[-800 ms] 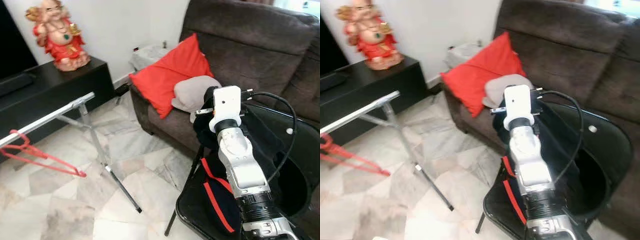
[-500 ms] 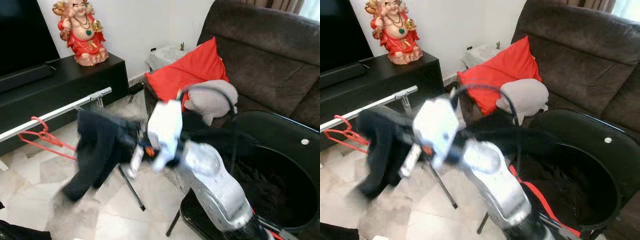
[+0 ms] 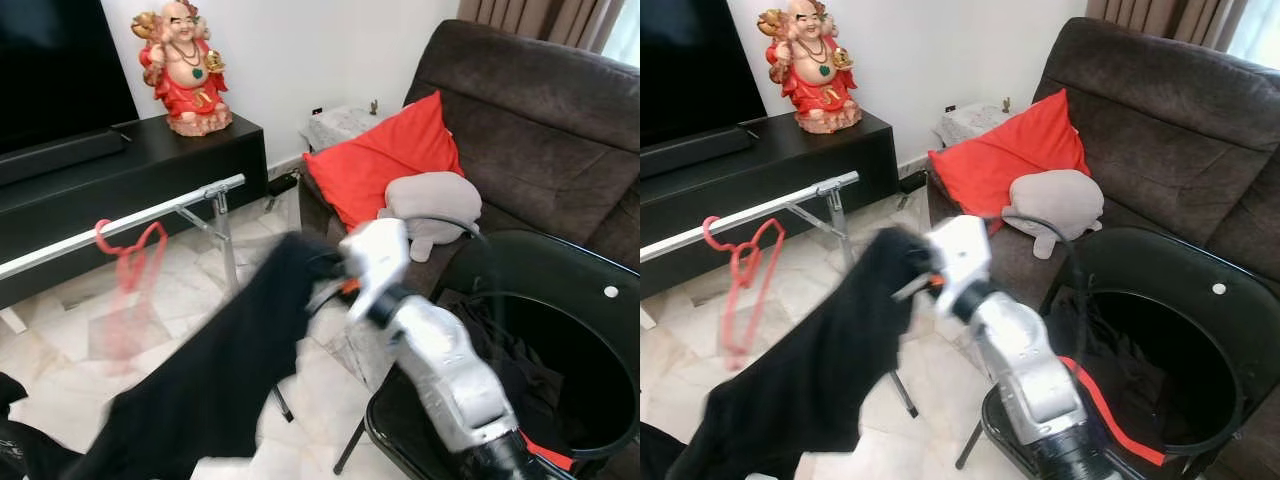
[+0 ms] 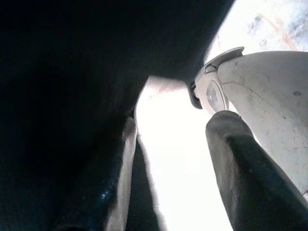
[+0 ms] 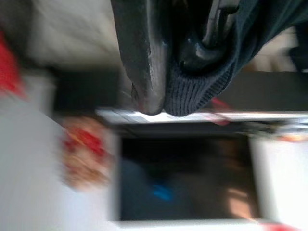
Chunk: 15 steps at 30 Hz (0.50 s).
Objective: Hang hanger
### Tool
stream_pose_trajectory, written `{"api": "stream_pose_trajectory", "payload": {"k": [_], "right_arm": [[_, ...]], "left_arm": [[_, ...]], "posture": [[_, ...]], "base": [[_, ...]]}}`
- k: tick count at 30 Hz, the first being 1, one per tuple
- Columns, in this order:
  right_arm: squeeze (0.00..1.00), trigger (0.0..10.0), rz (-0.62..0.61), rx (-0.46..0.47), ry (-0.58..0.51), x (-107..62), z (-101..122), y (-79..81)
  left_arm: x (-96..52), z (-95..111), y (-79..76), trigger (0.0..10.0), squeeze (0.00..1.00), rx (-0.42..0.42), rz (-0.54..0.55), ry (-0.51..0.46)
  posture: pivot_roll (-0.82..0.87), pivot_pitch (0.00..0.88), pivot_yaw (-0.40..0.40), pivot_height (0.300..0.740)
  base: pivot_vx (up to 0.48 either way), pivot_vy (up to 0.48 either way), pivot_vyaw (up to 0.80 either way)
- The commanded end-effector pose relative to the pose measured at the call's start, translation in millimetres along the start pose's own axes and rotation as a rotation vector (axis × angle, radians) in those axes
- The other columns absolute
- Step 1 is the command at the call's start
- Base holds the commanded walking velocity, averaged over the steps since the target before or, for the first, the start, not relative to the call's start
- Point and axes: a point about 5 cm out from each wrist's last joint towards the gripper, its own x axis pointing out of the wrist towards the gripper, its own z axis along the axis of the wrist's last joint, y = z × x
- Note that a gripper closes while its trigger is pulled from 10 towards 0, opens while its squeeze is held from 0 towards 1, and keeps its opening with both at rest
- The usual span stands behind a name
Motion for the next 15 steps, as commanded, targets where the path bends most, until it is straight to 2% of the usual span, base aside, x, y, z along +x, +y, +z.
{"api": "stream_pose_trajectory", "payload": {"k": [1,3,5,8,13,15], "right_arm": [[0.0,10.0,-0.13,0.012,0.021,-7.4,-5,-17.9],[0.0,10.0,-0.162,0.047,0.033,-10.4,-13,-16.2],[0.0,10.0,-0.191,0.022,0.087,-9.0,-23,-15.0],[0.0,10.0,-0.195,0.018,0.1,-7.9,-29,-11.7],[0.0,10.0,-0.237,0.026,0.102,-10.7,-33,-17.6],[0.0,10.0,-0.258,0.025,0.1,-12.6,-35,-20.0]], "left_arm": [[-1.0,-5,1.8,10.0,0.0,0.007,0.004,0.022],[-1.3,-6,2.7,10.0,0.0,0.009,0.007,0.025],[-1.6,-7,3.8,10.0,0.0,0.015,0.016,0.027],[-2.1,-8,5.6,10.0,0.0,0.005,0.045,0.019],[-2.4,-10,6.5,10.0,0.0,0.005,0.067,0.015],[-2.7,-9,8.1,10.0,0.0,-0.006,0.114,-0.014]], "posture": [[-0.03,0.05,0.033,0.74],[-0.03,0.052,0.034,0.74],[-0.03,0.051,0.036,0.74],[-0.02,0.045,0.035,0.74],[-0.01,0.025,0.029,0.74],[-0.01,0.017,0.026,0.74]], "base": [[0.0,0.0,0.0],[0.0,0.0,0.0],[0.0,0.0,0.0],[0.0,0.0,0.0],[0.0,0.0,0.0],[0.0,0.0,0.0]]}}
